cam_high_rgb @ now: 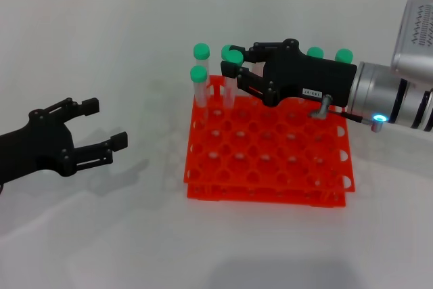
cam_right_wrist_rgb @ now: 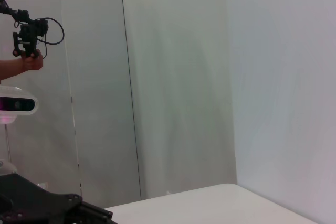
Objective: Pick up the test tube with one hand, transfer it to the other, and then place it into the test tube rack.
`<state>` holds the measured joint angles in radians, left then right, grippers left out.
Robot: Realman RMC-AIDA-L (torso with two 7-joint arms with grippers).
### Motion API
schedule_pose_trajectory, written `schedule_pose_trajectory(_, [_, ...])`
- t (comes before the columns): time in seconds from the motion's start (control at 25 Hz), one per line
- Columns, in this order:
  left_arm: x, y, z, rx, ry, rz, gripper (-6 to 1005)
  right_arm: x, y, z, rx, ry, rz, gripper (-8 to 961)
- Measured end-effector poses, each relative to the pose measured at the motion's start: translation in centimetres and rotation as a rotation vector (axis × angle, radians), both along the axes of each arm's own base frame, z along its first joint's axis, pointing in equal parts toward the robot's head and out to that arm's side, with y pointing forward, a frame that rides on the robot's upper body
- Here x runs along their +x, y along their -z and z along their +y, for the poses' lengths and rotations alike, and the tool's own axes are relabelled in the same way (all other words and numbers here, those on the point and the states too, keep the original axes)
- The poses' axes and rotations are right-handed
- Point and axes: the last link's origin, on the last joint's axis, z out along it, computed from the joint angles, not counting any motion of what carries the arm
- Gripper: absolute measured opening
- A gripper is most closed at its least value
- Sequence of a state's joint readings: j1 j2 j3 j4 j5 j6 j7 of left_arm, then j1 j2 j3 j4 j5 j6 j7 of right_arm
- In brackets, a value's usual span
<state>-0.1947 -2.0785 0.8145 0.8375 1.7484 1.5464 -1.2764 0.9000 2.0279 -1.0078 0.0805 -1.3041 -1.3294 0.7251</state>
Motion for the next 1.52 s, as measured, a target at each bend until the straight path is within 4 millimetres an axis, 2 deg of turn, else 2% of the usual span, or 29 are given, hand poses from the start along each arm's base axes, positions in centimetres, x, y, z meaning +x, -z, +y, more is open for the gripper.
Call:
schedule_pose_trajectory(0.4, [0.0, 0.0, 0.1, -0.002, -0.002, -0.002, 889, -0.2, -0.3, 0.3, -0.018, 0.004, 0.001, 274])
schedule_pose_trajectory(0.64, [0.1, 0.0, 0.2, -0.002, 0.0, -0.003, 889, -0.1, -0.2, 0.2, -0.026, 0.002, -0.009, 456])
schedule_pose_trajectory(0.8, [0.2, 0.0, 0.2, -0.003, 0.001, -0.004, 887, -0.2, -0.3, 0.1, -0.03, -0.006, 0.001, 474])
schedule_pose_trajectory(0.96, [0.2, 0.0, 0.2, -0.004, 0.003, -0.008, 886, 0.1, -1.4, -0.5, -0.038, -0.032, 0.052, 491])
schedule_pose_trajectory(1.28, [0.2, -0.1, 0.0, -0.004, 0.005, -0.014, 886, 3.5, -5.4, -2.1, -0.047, -0.01, 0.025, 526])
schedule_pose_trajectory(1.52, [0.3, -0.2, 0.0, -0.008, 0.016, -0.013, 886, 5.9, -7.2, -3.4, -0.084, 0.014, -0.025, 660])
